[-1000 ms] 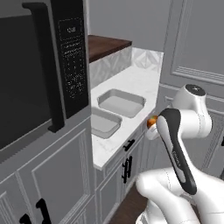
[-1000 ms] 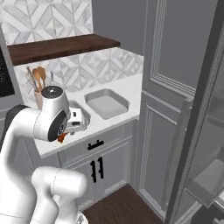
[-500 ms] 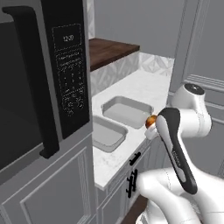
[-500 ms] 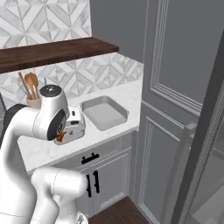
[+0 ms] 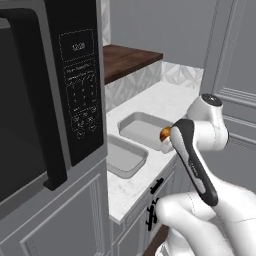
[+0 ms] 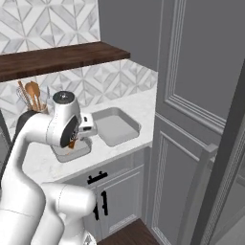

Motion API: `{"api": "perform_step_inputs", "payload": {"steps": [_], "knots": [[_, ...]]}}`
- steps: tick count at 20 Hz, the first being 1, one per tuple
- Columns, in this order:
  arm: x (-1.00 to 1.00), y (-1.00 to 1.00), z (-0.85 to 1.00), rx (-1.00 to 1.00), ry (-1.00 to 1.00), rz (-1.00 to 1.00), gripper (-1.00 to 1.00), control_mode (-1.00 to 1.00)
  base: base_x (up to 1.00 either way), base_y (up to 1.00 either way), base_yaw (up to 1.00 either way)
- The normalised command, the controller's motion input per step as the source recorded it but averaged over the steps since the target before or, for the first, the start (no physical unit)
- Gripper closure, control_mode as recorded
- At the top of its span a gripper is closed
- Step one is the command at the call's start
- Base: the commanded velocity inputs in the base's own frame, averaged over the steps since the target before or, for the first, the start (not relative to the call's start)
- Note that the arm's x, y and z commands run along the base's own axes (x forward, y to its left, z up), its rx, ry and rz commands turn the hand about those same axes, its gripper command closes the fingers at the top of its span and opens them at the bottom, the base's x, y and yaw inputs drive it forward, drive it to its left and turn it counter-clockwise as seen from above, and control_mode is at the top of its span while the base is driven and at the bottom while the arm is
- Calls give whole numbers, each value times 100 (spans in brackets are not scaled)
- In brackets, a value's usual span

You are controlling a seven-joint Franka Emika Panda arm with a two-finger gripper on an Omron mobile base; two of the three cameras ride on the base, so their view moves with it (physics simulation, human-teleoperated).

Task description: Place one cucumber and one chicken drumstick in each tupperware on the nearby counter, to pack two identical lunches.

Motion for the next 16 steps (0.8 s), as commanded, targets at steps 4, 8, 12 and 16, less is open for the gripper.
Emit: {"api": "perform_step_inputs", "payload": {"steps": [4, 8, 12, 16], "knots": [[100, 21, -20, 0, 0, 11, 100, -100, 0, 0, 0], [100, 34, -29, 0, 0, 14, 100, -100, 0, 0, 0], [100, 96, -50, 0, 6, 28, 100, -100, 0, 0, 0], [100, 86, -44, -2, 10, 26, 100, -100, 0, 0, 0]]}}
